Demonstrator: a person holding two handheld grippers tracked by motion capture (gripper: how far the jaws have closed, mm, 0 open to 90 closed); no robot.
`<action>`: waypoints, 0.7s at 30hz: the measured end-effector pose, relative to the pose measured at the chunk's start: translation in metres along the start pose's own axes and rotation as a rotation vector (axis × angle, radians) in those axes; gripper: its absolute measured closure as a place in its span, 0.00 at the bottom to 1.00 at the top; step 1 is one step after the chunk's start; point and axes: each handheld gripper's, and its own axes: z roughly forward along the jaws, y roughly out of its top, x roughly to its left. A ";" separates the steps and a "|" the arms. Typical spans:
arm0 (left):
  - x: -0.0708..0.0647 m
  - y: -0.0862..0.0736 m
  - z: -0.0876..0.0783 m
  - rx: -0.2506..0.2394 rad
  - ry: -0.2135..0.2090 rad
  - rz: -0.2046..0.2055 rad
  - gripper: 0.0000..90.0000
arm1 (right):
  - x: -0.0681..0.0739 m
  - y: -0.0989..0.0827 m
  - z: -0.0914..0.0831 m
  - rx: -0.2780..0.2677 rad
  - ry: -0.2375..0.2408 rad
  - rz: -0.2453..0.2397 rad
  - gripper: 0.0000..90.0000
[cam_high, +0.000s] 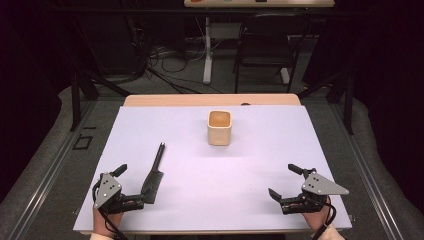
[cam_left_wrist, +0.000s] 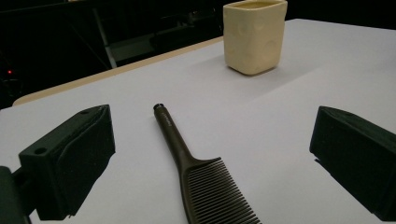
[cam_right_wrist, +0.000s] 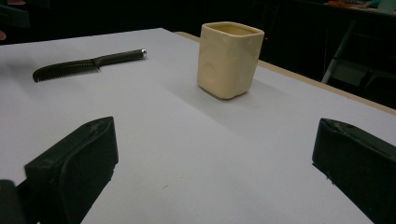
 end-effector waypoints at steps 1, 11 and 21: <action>0.000 0.000 0.000 0.005 0.003 0.001 0.00 | 0.000 0.000 0.000 0.001 -0.001 0.002 0.00; 0.002 0.000 0.001 0.033 -0.002 -0.004 0.00 | -0.002 -0.001 -0.001 0.006 0.004 -0.004 0.00; 0.007 -0.002 0.002 0.068 -0.035 -0.018 0.00 | 0.000 -0.001 0.001 0.024 0.010 -0.009 0.00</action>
